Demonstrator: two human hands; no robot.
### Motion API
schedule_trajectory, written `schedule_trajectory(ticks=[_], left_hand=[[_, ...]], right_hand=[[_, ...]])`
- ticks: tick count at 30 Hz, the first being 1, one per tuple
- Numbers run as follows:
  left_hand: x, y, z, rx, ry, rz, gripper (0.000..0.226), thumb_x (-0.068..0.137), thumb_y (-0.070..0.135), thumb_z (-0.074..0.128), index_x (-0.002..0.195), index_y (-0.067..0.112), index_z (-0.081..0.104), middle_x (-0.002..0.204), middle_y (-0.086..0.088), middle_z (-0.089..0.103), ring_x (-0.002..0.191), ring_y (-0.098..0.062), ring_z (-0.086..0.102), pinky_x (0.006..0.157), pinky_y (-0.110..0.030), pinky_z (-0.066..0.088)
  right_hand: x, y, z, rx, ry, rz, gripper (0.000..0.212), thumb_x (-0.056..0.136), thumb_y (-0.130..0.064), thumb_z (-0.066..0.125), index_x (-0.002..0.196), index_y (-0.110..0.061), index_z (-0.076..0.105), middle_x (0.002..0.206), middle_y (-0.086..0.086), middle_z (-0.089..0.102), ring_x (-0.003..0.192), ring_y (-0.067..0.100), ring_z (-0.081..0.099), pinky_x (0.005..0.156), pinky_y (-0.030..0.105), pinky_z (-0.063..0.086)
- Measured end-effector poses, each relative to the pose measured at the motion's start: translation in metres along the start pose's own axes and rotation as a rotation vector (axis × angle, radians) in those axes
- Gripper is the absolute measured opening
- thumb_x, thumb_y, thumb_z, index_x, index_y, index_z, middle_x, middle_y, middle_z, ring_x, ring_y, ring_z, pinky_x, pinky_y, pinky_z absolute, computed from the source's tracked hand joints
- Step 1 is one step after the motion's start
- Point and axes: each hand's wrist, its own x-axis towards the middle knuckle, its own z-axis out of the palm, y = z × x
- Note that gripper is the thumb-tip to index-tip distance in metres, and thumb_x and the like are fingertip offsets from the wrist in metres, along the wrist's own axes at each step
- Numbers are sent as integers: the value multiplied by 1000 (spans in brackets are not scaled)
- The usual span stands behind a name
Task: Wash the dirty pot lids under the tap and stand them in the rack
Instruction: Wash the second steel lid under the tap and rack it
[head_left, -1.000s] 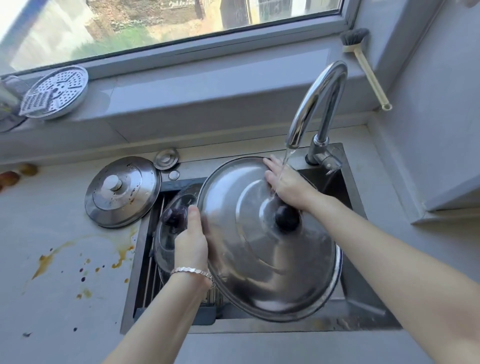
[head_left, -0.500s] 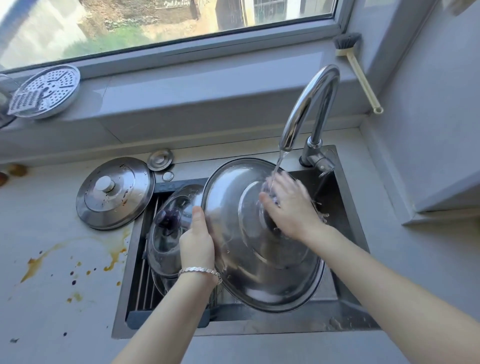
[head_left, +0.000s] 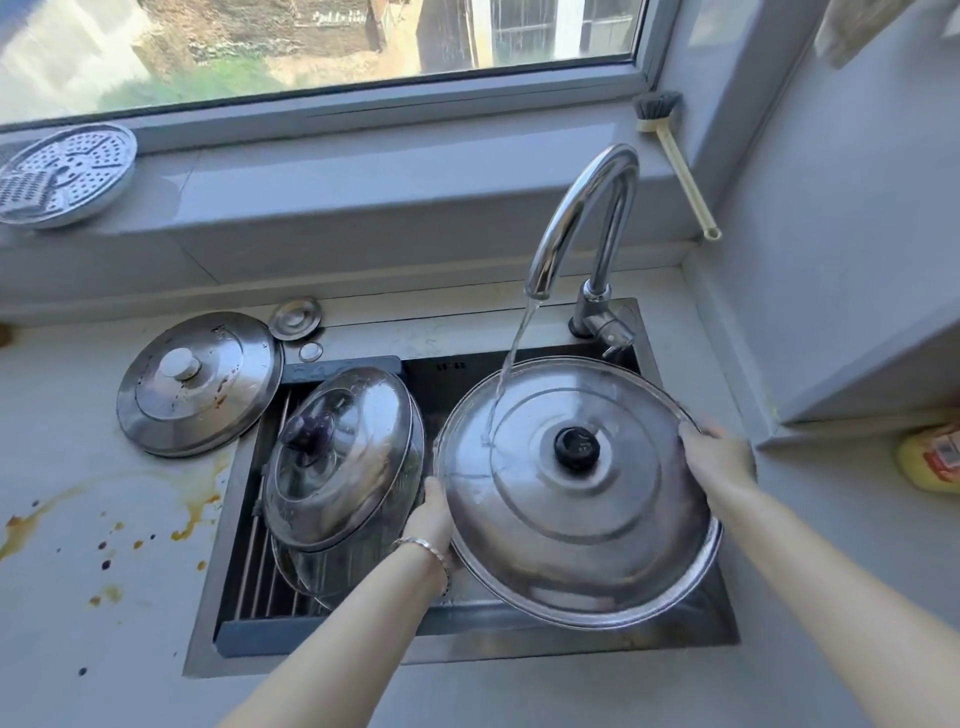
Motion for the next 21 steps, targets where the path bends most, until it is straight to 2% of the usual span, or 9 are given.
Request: schedule_trajectory(ticks=[2,4,6,8,10,14,17,21], left_hand=[[3,-6,8,-4,-60,-84,54,96,41,32,125,-1,50,120,-18,59,108,-34,57,95,-42,46],[35,-24,14,-115,-145,-182,61,90,55,35,117,5,55,102,-14,66,92,-32,63,83,-50,52],[58,-34,19,-233,-236,-297,74,81,69,36,123,10,55,110,-14,67,101,-33,63,87,-52,50],[30,-17,17,-346,-322,-326,76,85,68,33,131,10,51,126,-14,59,120,-33,53,103,-49,40],[22,-13,17,-453,-280,-268,68,93,59,24,130,7,49,131,-12,54,129,-31,43,110,-43,31],[25,-21,20,-591,-177,-182,58,96,50,30,130,8,50,133,-10,52,127,-29,47,111,-45,31],[36,-28,25,-592,-128,-149,55,94,50,37,130,10,51,131,-11,55,122,-29,51,109,-46,34],[45,-29,31,-518,-12,-133,52,95,42,40,135,9,44,139,-6,48,126,-25,47,108,-38,35]], right_hand=[[4,-9,-5,-43,24,-72,31,86,-27,53,100,-4,69,102,19,67,98,35,59,79,35,44],[4,-14,-7,-54,21,-135,30,87,-22,55,110,-6,66,110,17,66,104,34,58,82,33,43],[0,-13,-5,-26,11,-142,28,87,-19,56,111,-6,65,105,16,65,102,31,58,84,32,43],[-1,-5,1,24,-38,-126,30,88,-17,56,115,-5,63,101,14,64,98,27,58,85,31,43],[2,7,10,67,-85,-105,34,90,-16,54,121,-5,59,110,13,63,105,26,58,90,31,42],[6,24,25,42,-140,-60,34,96,-14,44,127,-3,51,128,14,55,119,31,50,99,35,37],[11,26,39,-45,-155,-45,44,98,-18,34,141,-7,34,145,13,39,132,31,37,108,37,28],[15,15,55,-189,-118,-125,49,99,-19,28,146,-5,22,150,19,26,137,32,27,111,39,22]])
